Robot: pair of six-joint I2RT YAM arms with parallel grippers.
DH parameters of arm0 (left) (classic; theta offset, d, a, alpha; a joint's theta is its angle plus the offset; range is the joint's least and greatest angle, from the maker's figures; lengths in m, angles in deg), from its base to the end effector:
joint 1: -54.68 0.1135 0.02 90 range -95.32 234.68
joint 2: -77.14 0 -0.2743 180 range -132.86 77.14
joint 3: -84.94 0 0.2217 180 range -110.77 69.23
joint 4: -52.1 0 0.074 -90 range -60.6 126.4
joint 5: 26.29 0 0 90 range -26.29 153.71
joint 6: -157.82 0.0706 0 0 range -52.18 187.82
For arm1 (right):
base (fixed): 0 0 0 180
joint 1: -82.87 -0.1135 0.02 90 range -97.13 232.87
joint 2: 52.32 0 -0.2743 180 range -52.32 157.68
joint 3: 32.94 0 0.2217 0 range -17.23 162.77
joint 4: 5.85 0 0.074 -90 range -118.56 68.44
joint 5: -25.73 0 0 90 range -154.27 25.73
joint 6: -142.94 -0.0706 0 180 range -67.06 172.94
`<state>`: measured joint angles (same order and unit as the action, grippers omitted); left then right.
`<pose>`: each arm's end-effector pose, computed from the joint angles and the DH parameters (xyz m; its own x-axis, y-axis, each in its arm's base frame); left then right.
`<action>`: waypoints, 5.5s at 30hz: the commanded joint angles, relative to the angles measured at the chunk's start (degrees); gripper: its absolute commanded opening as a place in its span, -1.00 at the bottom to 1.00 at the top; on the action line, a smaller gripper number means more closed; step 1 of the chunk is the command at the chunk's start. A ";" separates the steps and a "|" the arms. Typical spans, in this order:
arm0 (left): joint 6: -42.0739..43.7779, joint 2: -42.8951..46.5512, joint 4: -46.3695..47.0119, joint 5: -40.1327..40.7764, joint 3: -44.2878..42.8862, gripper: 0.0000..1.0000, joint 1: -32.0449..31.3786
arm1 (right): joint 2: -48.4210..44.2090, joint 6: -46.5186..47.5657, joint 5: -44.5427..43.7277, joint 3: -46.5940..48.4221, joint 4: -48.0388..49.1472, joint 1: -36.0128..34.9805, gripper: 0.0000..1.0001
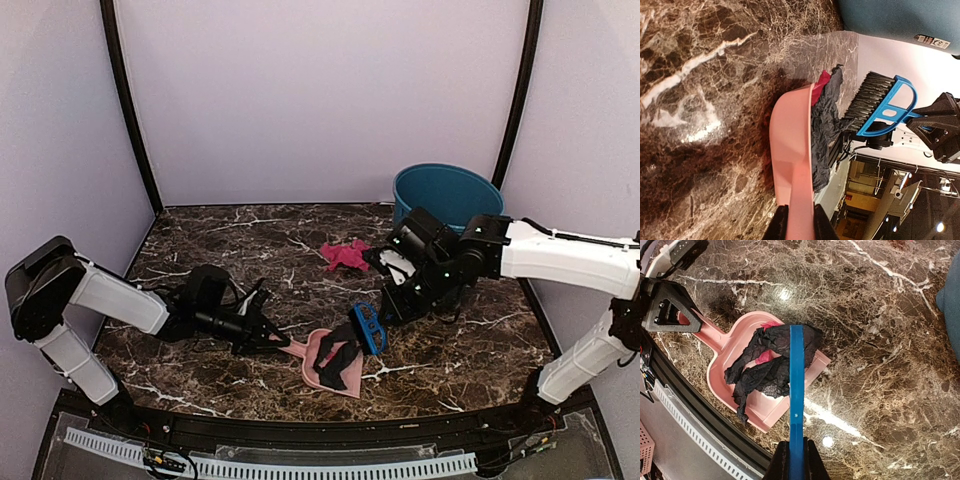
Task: Sweep away the paper scraps from the table
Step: Sweep the paper scraps into the dustpan, then dump the paper scraps in the dustpan into the trash bin.
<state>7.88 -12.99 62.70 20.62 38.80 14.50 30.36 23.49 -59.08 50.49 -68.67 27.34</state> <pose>0.1866 -0.2207 0.1647 -0.9956 0.0135 -0.0928 0.0904 0.4025 -0.9110 0.1500 0.2298 0.2610 -0.8509 -0.3743 -0.3686 -0.4900 0.8185 0.2999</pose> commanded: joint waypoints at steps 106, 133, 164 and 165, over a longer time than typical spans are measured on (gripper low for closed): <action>-29.95 7.61 37.32 8.09 -11.26 -1.00 5.42 | -32.94 8.08 -15.19 -0.74 10.46 -0.36 -1.00; -15.44 -24.06 8.95 10.06 -61.33 -1.00 -2.49 | -36.27 -0.66 -45.79 7.47 -3.22 -0.19 -1.00; 57.43 -31.69 -18.40 34.87 -91.21 -1.00 -9.63 | -40.09 1.22 -43.92 5.17 0.60 0.18 -1.00; 61.31 -31.69 -18.68 35.37 -91.56 -1.00 -10.17 | -40.05 1.24 -43.98 5.14 0.57 0.20 -1.00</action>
<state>52.12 -45.77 42.79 51.37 -49.07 5.40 -9.40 23.95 -103.62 56.46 -70.77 27.41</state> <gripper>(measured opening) 0.138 0.058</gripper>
